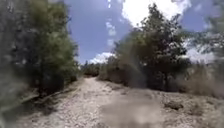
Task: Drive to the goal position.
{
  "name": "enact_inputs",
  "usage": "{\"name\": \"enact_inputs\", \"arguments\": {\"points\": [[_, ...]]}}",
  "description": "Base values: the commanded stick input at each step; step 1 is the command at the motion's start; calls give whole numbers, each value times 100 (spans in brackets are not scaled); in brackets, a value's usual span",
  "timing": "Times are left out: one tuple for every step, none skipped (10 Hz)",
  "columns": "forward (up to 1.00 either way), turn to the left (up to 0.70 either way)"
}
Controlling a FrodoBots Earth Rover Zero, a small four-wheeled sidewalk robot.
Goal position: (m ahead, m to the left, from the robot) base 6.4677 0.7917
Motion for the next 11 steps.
{"name": "enact_inputs", "arguments": {"points": [[45,0],[45,0],[45,0],[45,0],[45,0],[45,0],[45,0],[45,0],[45,0],[45,0],[45,0]]}}
